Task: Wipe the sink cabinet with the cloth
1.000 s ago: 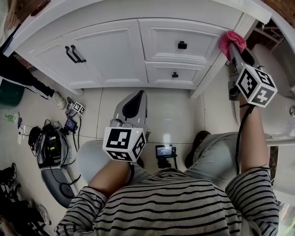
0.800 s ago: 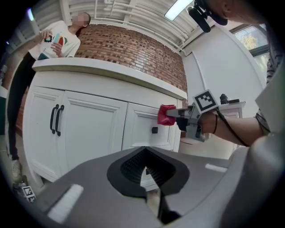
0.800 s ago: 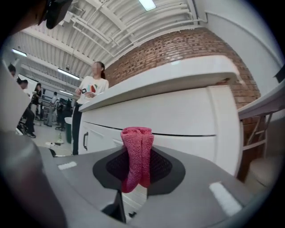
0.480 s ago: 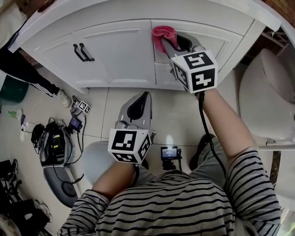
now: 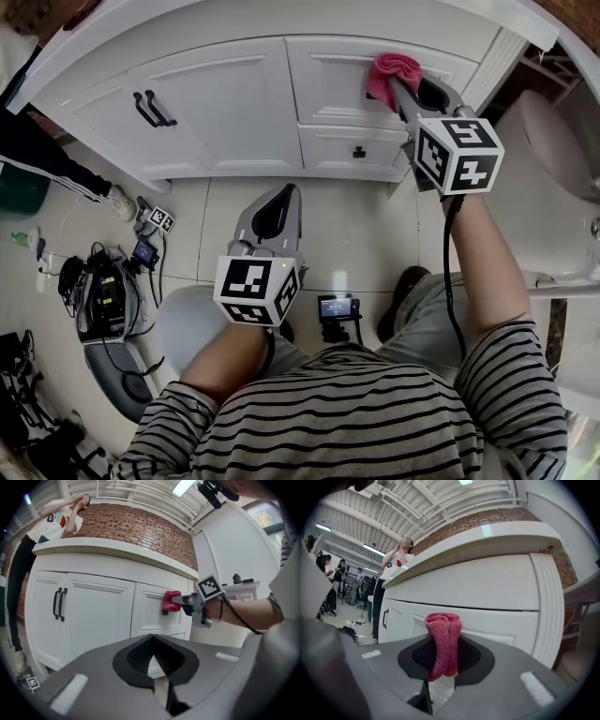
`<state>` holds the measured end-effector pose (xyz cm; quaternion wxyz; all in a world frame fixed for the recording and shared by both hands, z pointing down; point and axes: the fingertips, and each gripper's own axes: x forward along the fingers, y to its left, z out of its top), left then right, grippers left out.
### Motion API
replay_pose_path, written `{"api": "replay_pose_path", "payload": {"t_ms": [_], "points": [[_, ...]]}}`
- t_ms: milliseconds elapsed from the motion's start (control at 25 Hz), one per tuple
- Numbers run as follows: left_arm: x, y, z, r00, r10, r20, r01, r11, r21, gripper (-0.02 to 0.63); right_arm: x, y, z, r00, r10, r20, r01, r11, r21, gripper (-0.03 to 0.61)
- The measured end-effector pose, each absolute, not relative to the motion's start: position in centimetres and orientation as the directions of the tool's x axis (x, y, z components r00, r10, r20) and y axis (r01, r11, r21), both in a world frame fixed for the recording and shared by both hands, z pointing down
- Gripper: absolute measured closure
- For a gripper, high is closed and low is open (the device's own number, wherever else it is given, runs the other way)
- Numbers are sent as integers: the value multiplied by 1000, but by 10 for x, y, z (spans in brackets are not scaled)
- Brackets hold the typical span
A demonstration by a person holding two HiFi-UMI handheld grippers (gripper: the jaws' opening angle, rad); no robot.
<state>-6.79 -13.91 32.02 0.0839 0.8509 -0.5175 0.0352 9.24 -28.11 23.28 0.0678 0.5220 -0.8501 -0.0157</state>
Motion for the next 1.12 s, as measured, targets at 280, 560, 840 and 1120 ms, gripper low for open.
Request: {"api": "replay_pose_path", "payload": {"t_ms": [280, 560, 840, 1120], "points": [[-61, -137, 323, 462, -872, 160, -887, -452, 97, 614, 177, -273, 253, -300, -942, 147, -943, 317, 103, 487], [-59, -132, 308, 484, -868, 113, -873, -471, 128, 614, 128, -246, 252, -374, -922, 101, -927, 375, -7, 489], [-72, -133, 311, 458, -881, 120, -887, -444, 130, 614, -24, -280, 295, -537, -825, 175, -828, 555, 75, 489], [-83, -136, 308, 449, -886, 113, -890, -433, 141, 614, 7, -291, 307, -474, -852, 222, -860, 502, 93, 490]]}}
